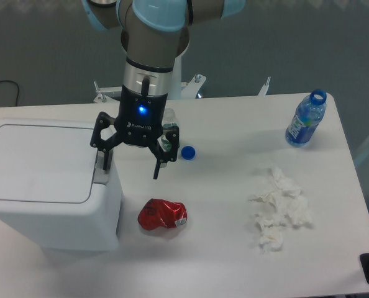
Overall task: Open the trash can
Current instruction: 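Hold the gripper at the button while the bin lid swings open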
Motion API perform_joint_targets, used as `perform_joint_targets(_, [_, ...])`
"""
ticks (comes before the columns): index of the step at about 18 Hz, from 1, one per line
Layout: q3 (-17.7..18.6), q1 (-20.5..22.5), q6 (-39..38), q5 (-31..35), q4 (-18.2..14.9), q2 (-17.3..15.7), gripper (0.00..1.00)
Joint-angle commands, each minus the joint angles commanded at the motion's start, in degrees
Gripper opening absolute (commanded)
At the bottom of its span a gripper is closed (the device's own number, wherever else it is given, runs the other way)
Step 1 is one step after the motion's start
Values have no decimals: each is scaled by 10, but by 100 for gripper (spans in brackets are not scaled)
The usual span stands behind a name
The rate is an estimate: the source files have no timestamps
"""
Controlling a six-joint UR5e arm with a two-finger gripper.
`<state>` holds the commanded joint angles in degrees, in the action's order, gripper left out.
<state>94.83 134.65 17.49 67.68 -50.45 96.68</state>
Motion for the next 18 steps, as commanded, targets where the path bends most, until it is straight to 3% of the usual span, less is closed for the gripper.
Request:
perform_joint_targets(13, [-2, 0, 0, 0, 0, 1, 100])
perform_joint_targets(18, [-34, 12, 11, 1, 2, -3, 100])
